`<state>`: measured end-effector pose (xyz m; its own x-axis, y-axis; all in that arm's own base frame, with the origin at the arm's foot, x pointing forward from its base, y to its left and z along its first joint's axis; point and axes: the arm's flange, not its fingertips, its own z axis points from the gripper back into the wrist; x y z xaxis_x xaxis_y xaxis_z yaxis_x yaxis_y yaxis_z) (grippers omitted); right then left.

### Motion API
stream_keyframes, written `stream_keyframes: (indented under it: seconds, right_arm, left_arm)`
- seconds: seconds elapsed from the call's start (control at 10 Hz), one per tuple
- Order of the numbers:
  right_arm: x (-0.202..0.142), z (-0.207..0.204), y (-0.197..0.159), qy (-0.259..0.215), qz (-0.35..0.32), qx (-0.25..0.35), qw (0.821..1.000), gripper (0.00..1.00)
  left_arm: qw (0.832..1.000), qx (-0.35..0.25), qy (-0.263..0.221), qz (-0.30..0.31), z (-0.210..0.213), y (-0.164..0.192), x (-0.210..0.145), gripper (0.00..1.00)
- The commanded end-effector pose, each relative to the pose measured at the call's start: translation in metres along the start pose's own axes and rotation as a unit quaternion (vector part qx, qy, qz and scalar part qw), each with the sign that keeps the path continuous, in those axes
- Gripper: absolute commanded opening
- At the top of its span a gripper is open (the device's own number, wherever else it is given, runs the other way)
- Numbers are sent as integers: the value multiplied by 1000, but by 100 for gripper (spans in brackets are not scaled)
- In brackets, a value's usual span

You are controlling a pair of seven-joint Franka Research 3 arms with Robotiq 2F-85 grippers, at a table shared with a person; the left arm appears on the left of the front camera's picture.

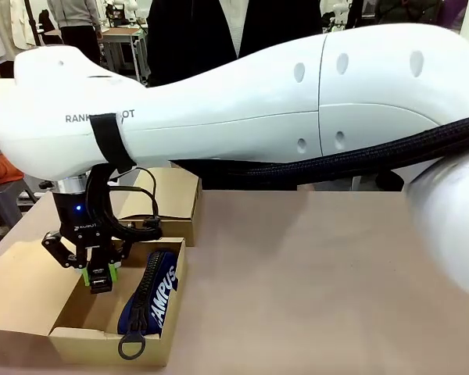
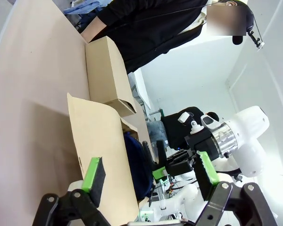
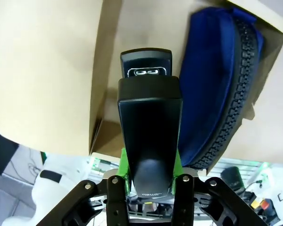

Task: Place items inside the box.
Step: Pick up a Pencil pouch or Stapler and place it inside the Mailer Box closest to the robot.

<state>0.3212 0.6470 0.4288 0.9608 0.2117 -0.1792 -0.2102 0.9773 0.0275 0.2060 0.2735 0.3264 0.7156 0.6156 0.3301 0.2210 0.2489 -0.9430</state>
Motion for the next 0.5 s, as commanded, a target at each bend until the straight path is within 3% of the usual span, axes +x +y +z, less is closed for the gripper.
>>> stream_keyframes:
  seconds: [0.0,0.1,0.4]
  right_arm:
    - [1,1,3,5,-8,0,1000,96]
    - [0,0,1,3,-8,3,1000,100]
    - [-5,2,-11,-10,-10,21,1000,100]
  left_arm:
    - [1000,-9,-10,-10,-3,-2,-2,96]
    - [1000,-9,-10,-10,-3,-2,-2,96]
    - [1000,-9,-10,-10,-3,-2,-2,96]
